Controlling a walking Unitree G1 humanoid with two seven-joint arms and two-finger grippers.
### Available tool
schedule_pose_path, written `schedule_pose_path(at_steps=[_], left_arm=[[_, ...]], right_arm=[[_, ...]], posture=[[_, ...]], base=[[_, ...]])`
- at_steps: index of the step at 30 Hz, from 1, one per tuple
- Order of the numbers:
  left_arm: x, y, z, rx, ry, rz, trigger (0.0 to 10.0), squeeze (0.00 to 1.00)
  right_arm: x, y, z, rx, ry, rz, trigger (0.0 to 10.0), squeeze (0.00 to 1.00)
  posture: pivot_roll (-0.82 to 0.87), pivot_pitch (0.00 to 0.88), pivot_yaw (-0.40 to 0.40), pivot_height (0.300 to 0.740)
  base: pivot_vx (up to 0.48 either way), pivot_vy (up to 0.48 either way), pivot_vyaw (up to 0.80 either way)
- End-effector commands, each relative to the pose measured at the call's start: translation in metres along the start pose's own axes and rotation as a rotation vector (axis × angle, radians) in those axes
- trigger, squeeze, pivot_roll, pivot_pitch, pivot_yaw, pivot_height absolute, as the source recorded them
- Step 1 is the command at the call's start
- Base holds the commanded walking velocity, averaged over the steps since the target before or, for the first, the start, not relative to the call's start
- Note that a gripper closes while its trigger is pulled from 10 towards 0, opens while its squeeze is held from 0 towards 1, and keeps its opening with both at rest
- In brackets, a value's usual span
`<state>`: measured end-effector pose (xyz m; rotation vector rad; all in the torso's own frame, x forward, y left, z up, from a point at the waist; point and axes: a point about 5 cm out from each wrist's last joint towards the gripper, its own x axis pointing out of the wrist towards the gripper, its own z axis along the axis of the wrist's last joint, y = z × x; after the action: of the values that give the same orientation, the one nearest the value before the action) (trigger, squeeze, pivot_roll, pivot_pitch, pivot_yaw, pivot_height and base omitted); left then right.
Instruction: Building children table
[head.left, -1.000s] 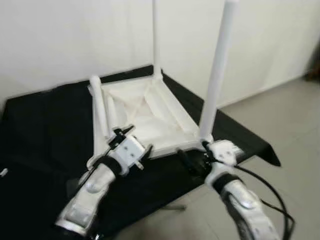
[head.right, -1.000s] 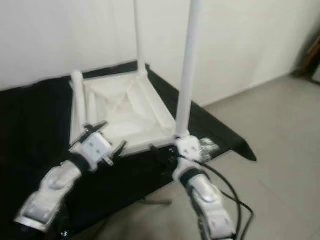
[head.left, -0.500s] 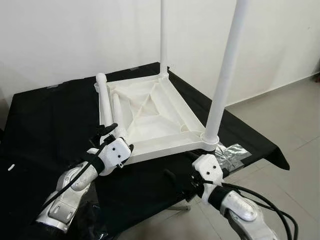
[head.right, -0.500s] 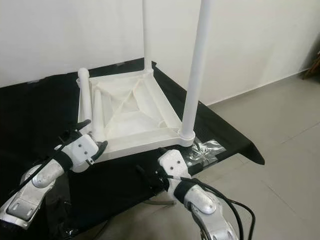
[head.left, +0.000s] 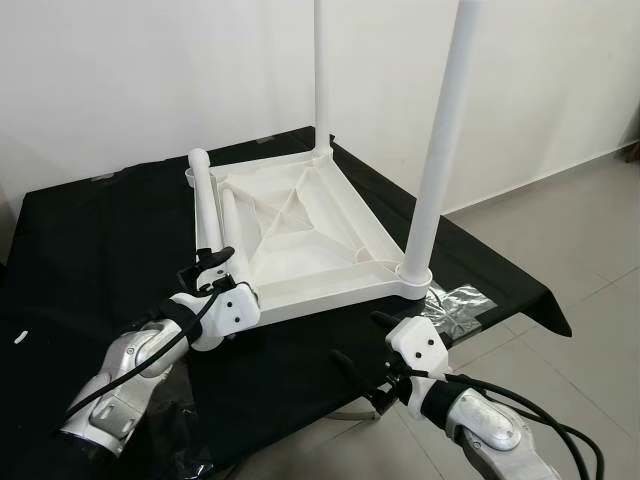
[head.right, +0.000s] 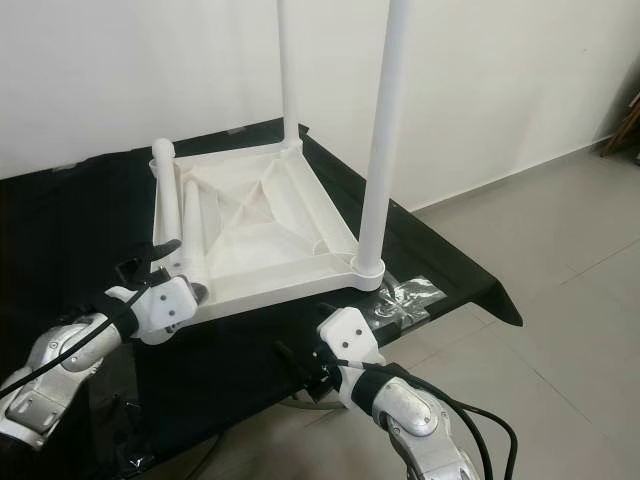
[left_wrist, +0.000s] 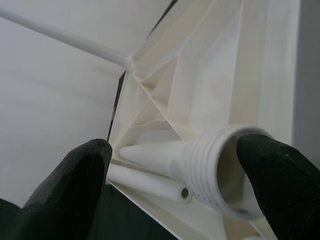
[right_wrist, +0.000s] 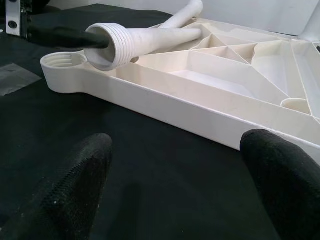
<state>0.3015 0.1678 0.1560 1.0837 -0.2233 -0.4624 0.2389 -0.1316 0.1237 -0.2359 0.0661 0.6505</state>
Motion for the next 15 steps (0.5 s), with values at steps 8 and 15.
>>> schedule_pose_path(at_steps=[8, 15], left_arm=[[0.005, -0.006, -0.008, 0.086, 0.050, -0.050, 10.0, 0.00], [0.016, 0.000, -0.005, 0.071, 0.067, 0.009, 10.0, 0.00]], right_arm=[[0.000, 0.004, 0.004, -0.005, -0.004, 0.022, 10.0, 0.00], [0.001, 0.005, 0.004, -0.005, -0.005, 0.023, 10.0, 0.00]], posture=[[-0.08, 0.026, 0.024, 0.740], [-0.08, 0.028, 0.028, 0.740]], base=[[0.000, 0.000, 0.00], [0.000, 0.000, 0.00]])
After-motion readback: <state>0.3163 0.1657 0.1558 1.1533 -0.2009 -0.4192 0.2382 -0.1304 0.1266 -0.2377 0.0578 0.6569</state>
